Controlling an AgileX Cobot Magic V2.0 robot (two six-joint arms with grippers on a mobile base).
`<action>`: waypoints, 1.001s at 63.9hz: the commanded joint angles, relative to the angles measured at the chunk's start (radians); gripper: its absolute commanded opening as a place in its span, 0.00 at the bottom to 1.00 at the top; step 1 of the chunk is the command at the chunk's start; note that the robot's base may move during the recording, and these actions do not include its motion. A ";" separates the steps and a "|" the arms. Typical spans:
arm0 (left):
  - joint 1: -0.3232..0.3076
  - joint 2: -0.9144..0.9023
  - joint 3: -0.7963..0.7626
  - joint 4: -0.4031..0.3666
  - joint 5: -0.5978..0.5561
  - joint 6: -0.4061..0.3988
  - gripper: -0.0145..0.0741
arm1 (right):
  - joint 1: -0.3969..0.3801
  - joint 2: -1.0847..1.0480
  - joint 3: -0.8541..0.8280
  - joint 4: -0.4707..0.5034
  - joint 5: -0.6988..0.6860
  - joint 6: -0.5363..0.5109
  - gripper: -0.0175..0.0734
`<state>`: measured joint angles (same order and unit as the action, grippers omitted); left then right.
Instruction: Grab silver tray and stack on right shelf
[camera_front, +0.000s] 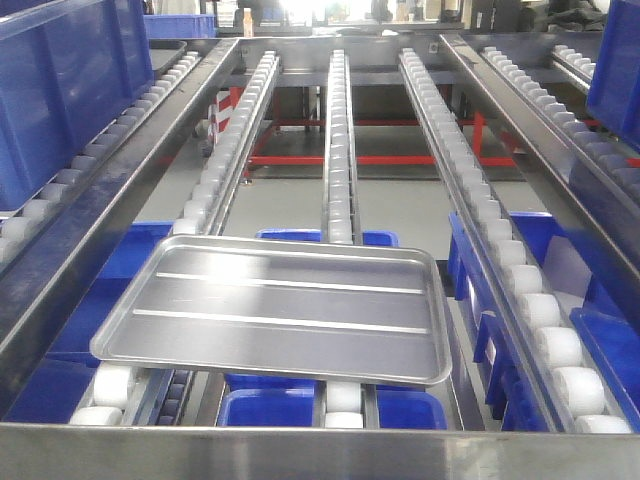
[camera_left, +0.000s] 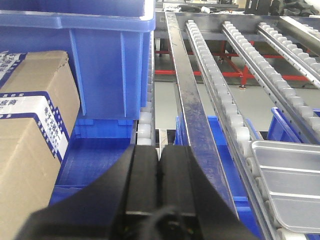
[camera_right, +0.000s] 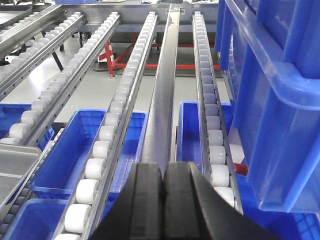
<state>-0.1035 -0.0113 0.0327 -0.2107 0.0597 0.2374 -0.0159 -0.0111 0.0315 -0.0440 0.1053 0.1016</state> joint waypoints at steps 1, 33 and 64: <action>0.000 -0.014 0.024 -0.011 -0.086 -0.003 0.05 | -0.005 -0.018 -0.002 0.001 -0.091 -0.009 0.26; 0.000 -0.014 0.024 -0.011 -0.088 -0.003 0.05 | -0.005 -0.018 -0.002 0.001 -0.099 -0.009 0.26; 0.000 0.070 -0.259 -0.016 -0.121 -0.003 0.05 | -0.003 0.037 -0.187 0.001 -0.196 -0.008 0.26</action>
<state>-0.1035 0.0099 -0.0949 -0.2605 -0.0136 0.2374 -0.0159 -0.0091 -0.0469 -0.0440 -0.0320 0.1016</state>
